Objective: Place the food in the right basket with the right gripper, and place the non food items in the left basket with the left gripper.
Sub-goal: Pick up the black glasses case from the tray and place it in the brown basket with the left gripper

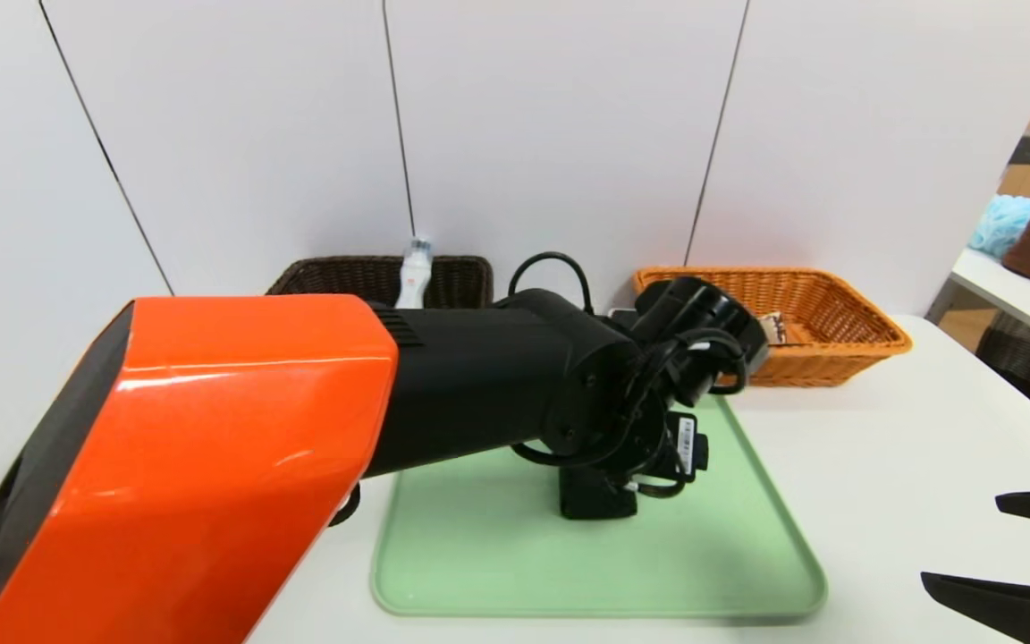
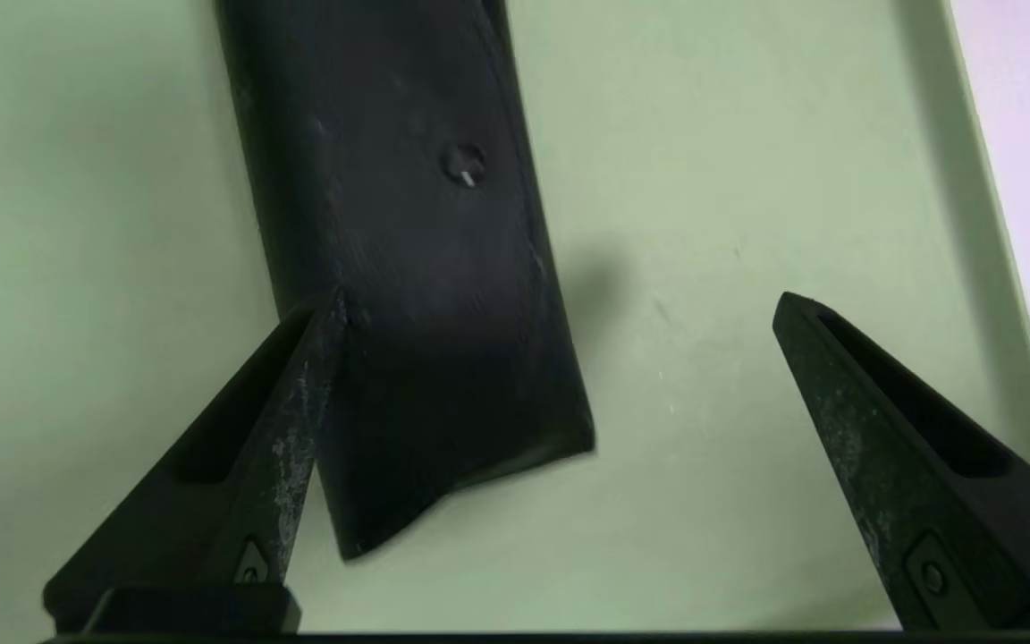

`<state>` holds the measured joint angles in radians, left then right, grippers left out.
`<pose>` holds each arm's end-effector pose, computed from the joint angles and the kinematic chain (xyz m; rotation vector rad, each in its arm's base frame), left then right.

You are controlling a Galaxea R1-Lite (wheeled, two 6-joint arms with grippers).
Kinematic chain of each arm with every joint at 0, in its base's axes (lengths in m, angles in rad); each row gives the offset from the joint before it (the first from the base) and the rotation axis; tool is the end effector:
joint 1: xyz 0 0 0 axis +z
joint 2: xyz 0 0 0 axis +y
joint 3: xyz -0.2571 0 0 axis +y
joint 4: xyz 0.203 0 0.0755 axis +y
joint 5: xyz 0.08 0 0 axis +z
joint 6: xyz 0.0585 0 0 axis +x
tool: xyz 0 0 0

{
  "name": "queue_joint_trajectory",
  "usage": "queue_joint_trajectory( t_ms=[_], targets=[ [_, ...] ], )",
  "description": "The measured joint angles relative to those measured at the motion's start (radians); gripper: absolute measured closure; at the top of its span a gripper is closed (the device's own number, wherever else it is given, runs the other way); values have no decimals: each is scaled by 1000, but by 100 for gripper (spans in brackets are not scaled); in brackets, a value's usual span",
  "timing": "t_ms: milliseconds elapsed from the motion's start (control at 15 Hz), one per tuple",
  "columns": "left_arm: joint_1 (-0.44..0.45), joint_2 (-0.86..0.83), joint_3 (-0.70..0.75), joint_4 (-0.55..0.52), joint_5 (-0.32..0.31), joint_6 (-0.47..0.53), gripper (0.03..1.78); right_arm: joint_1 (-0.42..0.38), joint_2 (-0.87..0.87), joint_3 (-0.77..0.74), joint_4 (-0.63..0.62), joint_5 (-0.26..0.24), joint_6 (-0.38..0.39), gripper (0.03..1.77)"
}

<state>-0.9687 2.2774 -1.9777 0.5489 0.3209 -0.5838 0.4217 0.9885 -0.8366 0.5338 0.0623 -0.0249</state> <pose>0.2830 -0.3792 0.1061 -0.0241 0.8252 -0.3791 0.1607 0.0761 0.1710 -0.1472 0.6754 0.4733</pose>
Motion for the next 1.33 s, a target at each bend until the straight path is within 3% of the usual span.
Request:
queue_joint_trajectory(
  t_ms=[1333],
  targets=[
    [58, 74, 0, -6, 46, -3, 12, 3, 13, 2, -12, 0, -1, 10]
  ],
)
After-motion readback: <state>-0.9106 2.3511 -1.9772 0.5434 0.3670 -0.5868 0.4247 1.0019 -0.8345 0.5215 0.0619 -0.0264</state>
